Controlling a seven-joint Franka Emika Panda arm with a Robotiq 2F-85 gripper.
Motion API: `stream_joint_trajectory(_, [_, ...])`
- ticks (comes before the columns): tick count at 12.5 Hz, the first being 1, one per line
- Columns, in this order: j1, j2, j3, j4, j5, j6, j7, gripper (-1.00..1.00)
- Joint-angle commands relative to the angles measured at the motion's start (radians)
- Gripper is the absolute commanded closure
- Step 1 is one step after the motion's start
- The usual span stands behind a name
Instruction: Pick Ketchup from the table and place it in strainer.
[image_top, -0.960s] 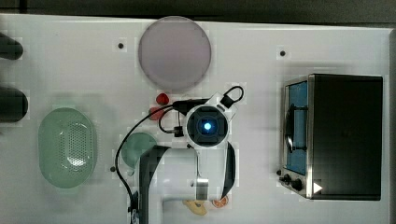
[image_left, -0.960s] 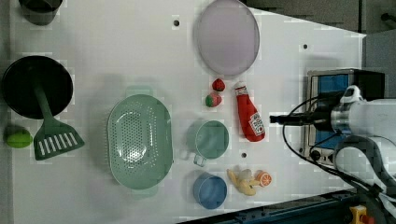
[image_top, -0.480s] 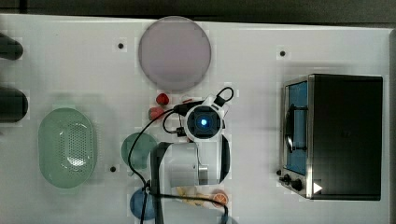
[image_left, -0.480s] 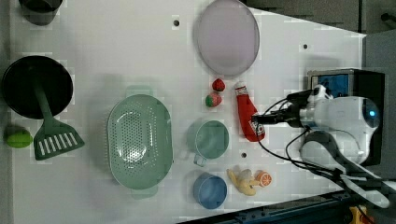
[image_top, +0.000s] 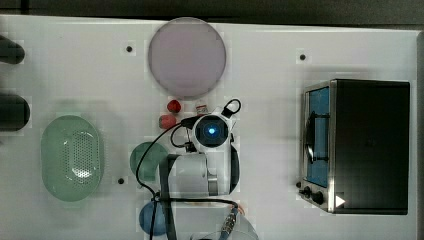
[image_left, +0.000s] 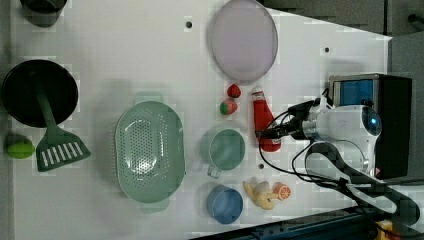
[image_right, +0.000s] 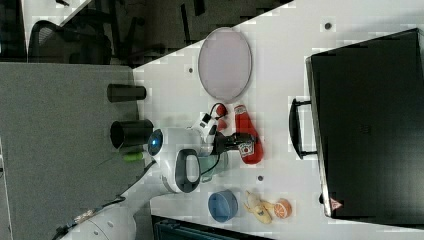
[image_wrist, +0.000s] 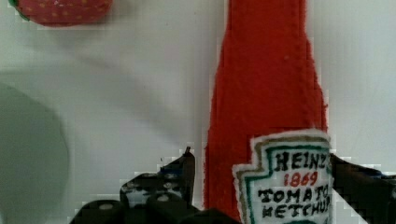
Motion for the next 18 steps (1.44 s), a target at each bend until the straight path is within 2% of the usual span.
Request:
stream_joint_trajectory(1, [-0.002, -0.004, -0.009, 0.016, 0.000, 0.032, -0.020, -0.43])
stream_joint_trajectory(2, [-0.002, -0.004, -0.008, 0.016, 0.000, 0.032, -0.020, -0.25])
stream_joint_trajectory(6, [-0.004, -0.060, -0.009, 0.030, 0.000, 0.017, -0.018, -0.25])
stream_joint_trajectory(9, [-0.002, -0.198, 0.002, 0.044, 0.005, -0.150, 0.005, -0.25])
stream_joint_trajectory(13, [0.013, -0.380, 0.058, 0.136, 0.007, -0.459, 0.032, -0.25])
stream_joint_trajectory(16, [0.037, -0.443, 0.142, 0.212, 0.029, -0.577, 0.146, -0.25])
stream_joint_trajectory(18, [0.052, -0.453, 0.210, 0.245, 0.079, -0.625, 0.267, -0.25])
